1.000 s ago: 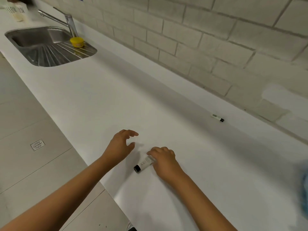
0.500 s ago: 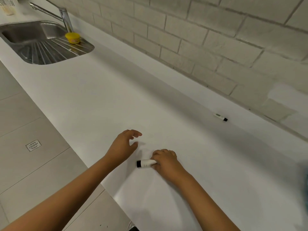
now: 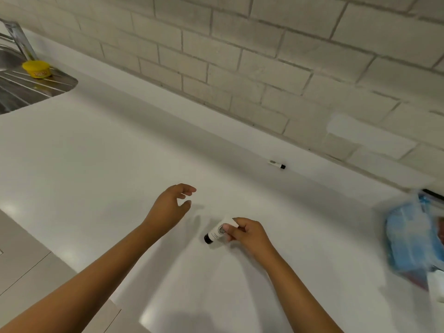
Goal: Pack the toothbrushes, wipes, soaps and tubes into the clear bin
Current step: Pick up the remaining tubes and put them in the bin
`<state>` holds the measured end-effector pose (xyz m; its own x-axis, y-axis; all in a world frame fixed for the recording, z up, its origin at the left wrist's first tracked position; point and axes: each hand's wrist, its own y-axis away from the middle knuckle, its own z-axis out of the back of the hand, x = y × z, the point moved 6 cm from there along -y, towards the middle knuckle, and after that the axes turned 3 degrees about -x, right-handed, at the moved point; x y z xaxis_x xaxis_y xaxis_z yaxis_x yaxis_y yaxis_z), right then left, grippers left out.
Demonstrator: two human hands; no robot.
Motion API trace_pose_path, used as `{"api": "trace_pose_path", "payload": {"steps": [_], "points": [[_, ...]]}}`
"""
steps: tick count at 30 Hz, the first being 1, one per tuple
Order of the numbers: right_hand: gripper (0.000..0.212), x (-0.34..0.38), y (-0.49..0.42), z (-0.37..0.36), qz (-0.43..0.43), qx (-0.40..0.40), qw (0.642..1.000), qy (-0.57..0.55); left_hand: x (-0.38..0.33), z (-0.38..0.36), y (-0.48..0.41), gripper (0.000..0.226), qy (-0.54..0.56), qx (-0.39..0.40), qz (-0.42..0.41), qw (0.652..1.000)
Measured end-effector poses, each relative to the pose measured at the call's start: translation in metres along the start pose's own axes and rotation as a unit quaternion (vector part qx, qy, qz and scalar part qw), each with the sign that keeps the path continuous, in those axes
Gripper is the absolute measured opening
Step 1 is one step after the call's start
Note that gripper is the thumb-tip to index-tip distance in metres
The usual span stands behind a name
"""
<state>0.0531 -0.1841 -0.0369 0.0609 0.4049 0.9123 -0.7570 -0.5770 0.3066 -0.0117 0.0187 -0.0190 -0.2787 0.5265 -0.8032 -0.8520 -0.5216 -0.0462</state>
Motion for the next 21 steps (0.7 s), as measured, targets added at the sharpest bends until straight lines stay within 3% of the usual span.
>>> {"api": "trace_pose_path", "payload": {"steps": [5,12,21], "points": [[0.019,-0.009,0.006,0.048,-0.016,-0.096,0.994,-0.056,-0.032,-0.035,-0.027,0.030,0.014,0.049,-0.042,0.998],[0.011,-0.025,0.028,0.115,-0.044,-0.222,0.971,-0.083,-0.087,-0.108,-0.069,0.028,-0.015,0.136,-0.115,0.984],[0.021,-0.034,0.054,0.180,-0.042,-0.299,0.951,-0.060,-0.144,-0.200,-0.133,0.038,-0.135,0.199,-0.181,0.954]]}}
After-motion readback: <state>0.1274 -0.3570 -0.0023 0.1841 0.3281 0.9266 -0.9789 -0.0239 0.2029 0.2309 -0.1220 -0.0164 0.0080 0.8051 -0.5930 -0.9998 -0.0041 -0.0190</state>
